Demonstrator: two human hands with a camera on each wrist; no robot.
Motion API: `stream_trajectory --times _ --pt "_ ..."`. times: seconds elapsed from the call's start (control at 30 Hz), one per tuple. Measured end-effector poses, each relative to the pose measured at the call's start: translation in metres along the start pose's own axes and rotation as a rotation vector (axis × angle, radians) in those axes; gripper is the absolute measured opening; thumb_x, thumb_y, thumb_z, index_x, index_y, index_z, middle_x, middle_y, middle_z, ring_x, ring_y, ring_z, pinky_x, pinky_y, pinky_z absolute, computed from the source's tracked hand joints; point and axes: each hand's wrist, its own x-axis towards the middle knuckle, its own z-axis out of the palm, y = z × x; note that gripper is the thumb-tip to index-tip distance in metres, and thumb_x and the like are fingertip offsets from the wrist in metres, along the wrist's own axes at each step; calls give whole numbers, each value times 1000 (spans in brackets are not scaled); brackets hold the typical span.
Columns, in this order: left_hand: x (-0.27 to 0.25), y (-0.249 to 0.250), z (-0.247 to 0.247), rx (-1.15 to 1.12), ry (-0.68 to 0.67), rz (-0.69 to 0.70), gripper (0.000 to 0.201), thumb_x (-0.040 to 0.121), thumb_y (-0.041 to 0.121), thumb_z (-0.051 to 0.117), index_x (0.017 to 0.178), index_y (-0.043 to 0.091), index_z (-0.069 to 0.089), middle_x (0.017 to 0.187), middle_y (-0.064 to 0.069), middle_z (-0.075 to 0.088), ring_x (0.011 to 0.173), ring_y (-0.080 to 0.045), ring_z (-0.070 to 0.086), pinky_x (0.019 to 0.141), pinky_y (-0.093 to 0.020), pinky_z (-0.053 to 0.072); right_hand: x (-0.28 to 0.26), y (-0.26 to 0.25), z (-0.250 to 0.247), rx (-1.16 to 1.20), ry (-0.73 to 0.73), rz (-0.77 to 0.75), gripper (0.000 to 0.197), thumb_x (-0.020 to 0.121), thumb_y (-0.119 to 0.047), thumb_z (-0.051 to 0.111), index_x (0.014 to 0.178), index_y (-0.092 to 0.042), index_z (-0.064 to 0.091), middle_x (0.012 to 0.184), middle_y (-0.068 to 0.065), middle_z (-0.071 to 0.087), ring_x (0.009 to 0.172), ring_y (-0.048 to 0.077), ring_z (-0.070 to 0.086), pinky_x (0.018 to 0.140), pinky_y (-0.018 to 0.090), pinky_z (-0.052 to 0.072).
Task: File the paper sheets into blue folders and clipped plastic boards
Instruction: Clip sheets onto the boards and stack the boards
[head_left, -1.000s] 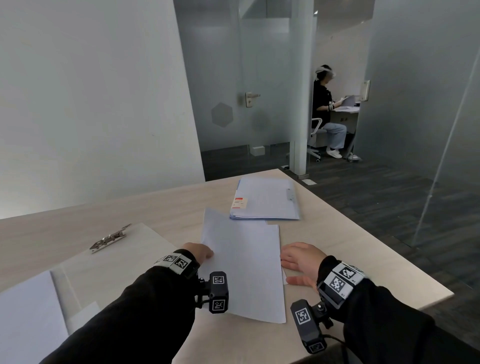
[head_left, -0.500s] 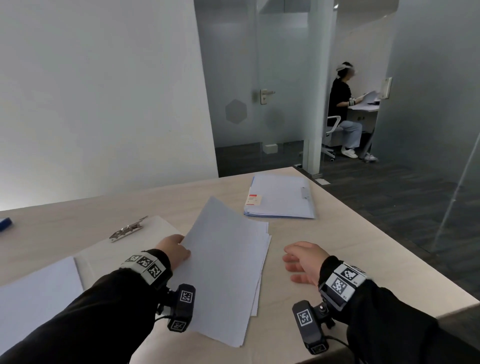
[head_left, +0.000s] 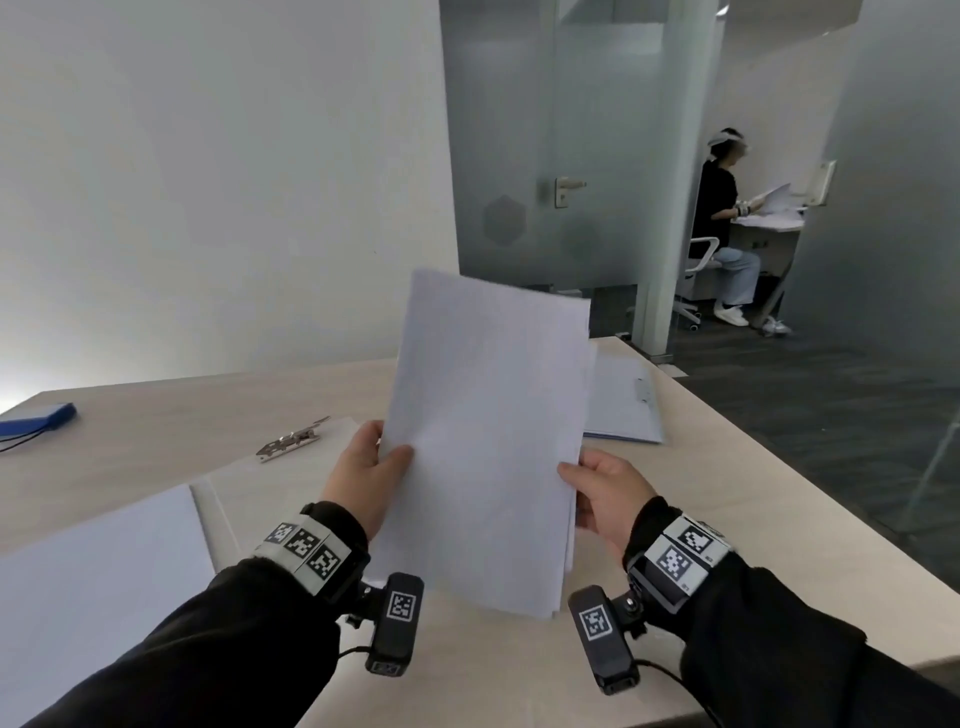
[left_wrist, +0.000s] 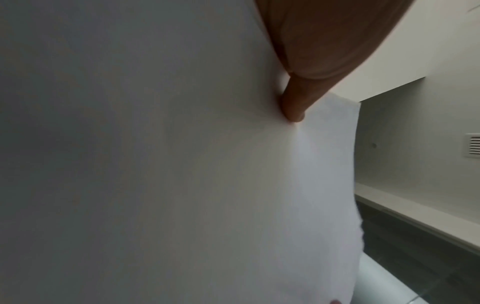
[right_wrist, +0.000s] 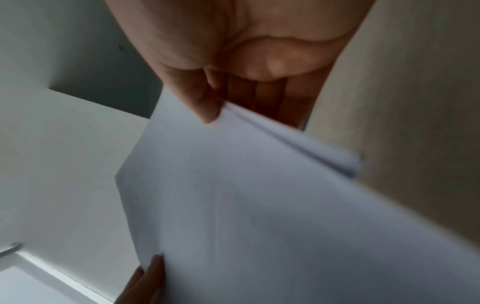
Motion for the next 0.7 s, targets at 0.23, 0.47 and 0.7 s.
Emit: stream_trajectory --times 0.23,0.47,0.7 --pt "-2 10 3 -207 -12 39 21 88 24 61 109 21 60 105 -3 74 99 -26 70 90 -48 55 11 -17 -1 102 58 -178 13 88 -18 62 92 -13 73 98 11 75 91 30 66 84 42 47" --pt "-17 -7 14 -308 -33 9 25 96 16 55 119 21 61 113 1 73 106 -18 68 91 -38 52 2 1 4 185 17 -177 20 92 -2 57 101 -12 71 97 8 76 91 25 70 84 38 54" --pt "-22 -8 21 -406 -89 -70 22 97 13 51 112 21 67 106 -1 75 97 -18 69 86 -34 53 -1 9 3 32 45 -151 17 91 -7 61 100 -12 73 96 5 77 96 26 71 90 41 53"
